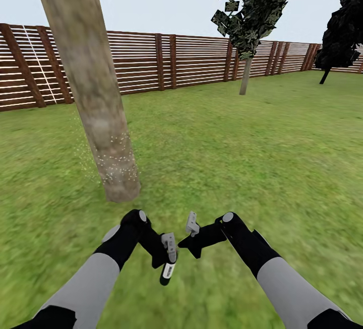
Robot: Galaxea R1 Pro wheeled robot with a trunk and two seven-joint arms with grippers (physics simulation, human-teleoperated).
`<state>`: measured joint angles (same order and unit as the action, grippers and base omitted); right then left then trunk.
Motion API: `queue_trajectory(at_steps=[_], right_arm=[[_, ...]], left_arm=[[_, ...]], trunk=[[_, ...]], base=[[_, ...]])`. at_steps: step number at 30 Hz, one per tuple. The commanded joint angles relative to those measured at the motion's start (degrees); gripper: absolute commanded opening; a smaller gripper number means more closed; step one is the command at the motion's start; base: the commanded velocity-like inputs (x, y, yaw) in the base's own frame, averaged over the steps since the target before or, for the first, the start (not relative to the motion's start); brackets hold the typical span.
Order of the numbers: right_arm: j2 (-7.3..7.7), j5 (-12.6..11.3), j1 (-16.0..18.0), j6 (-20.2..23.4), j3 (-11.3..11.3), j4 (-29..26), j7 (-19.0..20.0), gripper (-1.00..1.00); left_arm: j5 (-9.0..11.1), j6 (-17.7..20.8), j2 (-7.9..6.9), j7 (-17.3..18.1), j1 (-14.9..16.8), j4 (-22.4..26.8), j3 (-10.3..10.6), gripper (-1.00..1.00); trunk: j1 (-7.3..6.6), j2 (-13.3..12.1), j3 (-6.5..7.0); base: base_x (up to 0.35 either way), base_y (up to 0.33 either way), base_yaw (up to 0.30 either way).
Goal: In the garden, pick up the pesticide atomizer on the floor and spray pesticide onto both trees until each tree trunk is fully covered.
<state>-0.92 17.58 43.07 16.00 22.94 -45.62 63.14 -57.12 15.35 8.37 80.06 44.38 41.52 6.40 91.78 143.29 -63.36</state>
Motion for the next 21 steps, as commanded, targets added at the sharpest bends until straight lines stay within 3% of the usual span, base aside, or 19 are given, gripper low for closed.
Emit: queue_trajectory(at_steps=[1, 9, 10, 12, 13, 14, 16, 17, 18, 19, 21], right_arm=[[0.02, 0.0, 0.0, 0.0, 0.0, 0.0, 0.03, -1.0], [0.4, 0.0, 0.0, -0.1, -0.07, -0.06, 0.05, -1.0], [0.64, 0.0, 0.0, -0.14, -0.12, -0.03, 0.0, 1.0], [0.98, 0.0, 0.0, -0.17, -0.34, 0.23, -0.12, 1.0], [1.6, 0.0, -0.04, -0.2, -0.34, 0.5, -0.3, 1.0], [3.43, -0.15, -0.18, -0.43, -0.38, 2.12, -0.94, 1.0], [5.65, -0.68, -0.35, -3.01, -2.53, 8.56, -7.4, 1.0], [6.06, -0.95, -0.43, -9.28, -7.02, 14.33, -16.24, 1.0], [6.15, -1.05, -0.5, -14.37, -10.57, 18.75, -23.39, 1.0], [6.18, -1.16, -0.8, -22.47, -15.45, 26.34, -34.69, 1.0], [6.19, -1.21, -1.85, -35.37, -20.09, 36.26, -48.68, 1.0]], left_arm=[[-0.09, -0.07, -0.47, 0.01, -0.04, -0.06, -0.04, -1.0], [-0.13, -0.7, -11.71, 0.01, -0.63, -0.12, -0.23, -1.0], [-0.08, -0.83, -13.48, -0.01, -0.69, -0.12, -0.2, -1.0], [0.3, -1.28, -16.14, -0.26, -0.87, -0.15, -0.3, -1.0], [0.57, -1.54, -16.78, -0.79, -0.96, -0.35, -0.53, -1.0], [1.76, -1.72, -17.17, -3.64, -1.02, -1.82, -2.87, -1.0], [5.61, -2.07, -17.25, -13.74, -1.04, -6.78, -9.63, -1.0], [8.54, -2.59, -17.23, -21.71, -1.06, -9.89, -13.41, -1.0], [10.44, -3.49, -17.21, -27.05, -1.09, -12.19, -15.17, -1.0], [14.2, -6.06, -17.14, -35.98, -1.39, -16.78, -17.28, -1.0], [21.27, -12.22, -17.02, -49.89, -3.4, -22.74, -19.52, -1.0]], trunk=[[0.0, 0.0, 0.0], [0.0, 0.0, 0.0], [0.0, 0.0, 0.0], [0.0, 0.0, 0.0], [0.0, 0.0, 0.0], [0.0, 0.0, 0.0], [0.0, 0.0, 0.0], [0.0, 0.0, 0.0], [0.0, 0.0, 0.0], [0.0, 0.0, 0.0], [0.0, 0.0, 0.0]], base=[[0.0, 0.0, 0.0], [0.0, 0.0, 0.0], [0.0, 0.0, 0.0], [0.0, 0.0, 0.0], [0.0, 0.0, 0.0], [0.0, 0.0, 0.0], [0.0, 0.0, 0.0], [0.0, 0.0, 0.0], [0.0, 0.0, 0.0], [0.0, 0.0, 0.0], [0.0, 0.0, 0.0]])
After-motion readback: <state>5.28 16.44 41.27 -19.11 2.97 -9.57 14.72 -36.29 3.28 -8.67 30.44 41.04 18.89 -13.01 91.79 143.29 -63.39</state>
